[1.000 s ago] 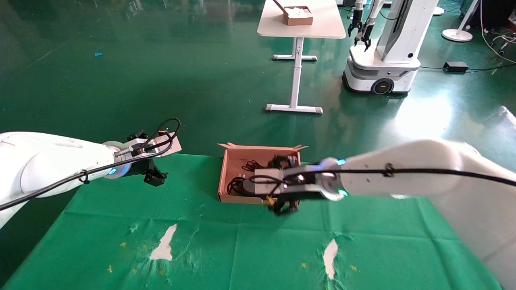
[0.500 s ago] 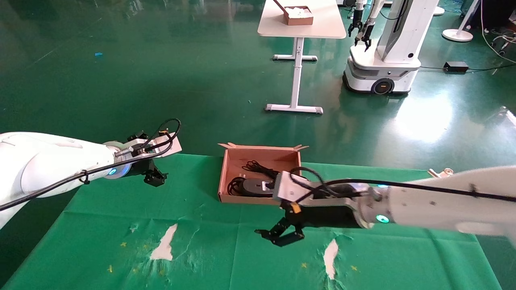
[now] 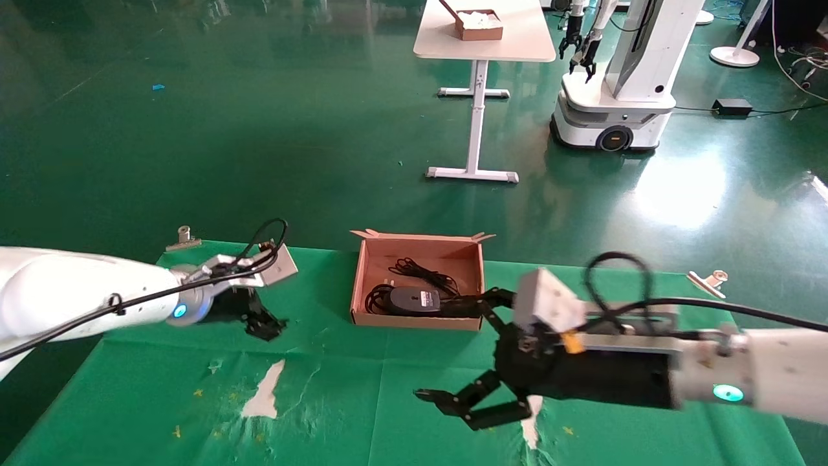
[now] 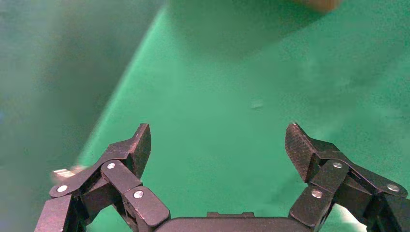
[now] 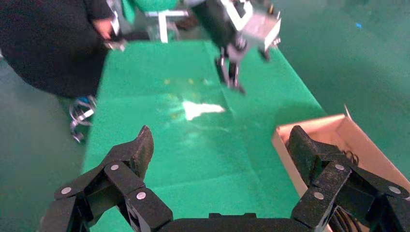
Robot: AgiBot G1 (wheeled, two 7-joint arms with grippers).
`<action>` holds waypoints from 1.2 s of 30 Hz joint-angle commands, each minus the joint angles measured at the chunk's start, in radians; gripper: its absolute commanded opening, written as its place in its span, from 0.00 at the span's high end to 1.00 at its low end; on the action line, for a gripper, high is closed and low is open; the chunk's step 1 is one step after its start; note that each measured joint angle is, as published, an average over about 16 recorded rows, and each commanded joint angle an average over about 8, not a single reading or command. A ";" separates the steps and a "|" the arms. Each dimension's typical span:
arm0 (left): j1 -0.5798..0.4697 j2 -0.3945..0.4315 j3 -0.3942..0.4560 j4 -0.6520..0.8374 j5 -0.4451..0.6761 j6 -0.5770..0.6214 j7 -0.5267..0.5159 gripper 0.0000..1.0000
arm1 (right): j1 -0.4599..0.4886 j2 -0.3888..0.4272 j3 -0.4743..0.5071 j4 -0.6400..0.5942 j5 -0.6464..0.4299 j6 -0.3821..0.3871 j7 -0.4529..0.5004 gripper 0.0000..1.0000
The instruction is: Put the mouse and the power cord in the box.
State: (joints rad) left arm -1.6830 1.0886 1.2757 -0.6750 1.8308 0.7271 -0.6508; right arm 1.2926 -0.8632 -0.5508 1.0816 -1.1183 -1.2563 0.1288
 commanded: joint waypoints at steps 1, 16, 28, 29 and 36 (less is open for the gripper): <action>0.024 -0.019 -0.039 -0.024 -0.043 0.030 0.018 0.00 | -0.022 0.026 0.028 0.021 0.040 -0.024 0.006 0.00; 0.200 -0.157 -0.327 -0.200 -0.362 0.253 0.152 0.00 | -0.186 0.215 0.232 0.173 0.331 -0.205 0.050 0.00; 0.342 -0.268 -0.560 -0.342 -0.618 0.432 0.260 0.00 | -0.217 0.252 0.270 0.202 0.388 -0.240 0.058 0.00; 0.353 -0.277 -0.578 -0.354 -0.639 0.446 0.269 0.00 | -0.217 0.252 0.270 0.202 0.388 -0.240 0.058 0.00; 0.436 -0.342 -0.713 -0.436 -0.788 0.550 0.332 0.00 | -0.217 0.252 0.270 0.202 0.388 -0.239 0.058 0.00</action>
State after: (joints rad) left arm -1.2470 0.7465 0.5620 -1.1115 1.0425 1.2778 -0.3189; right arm 1.0753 -0.6110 -0.2811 1.2832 -0.7298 -1.4957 0.1867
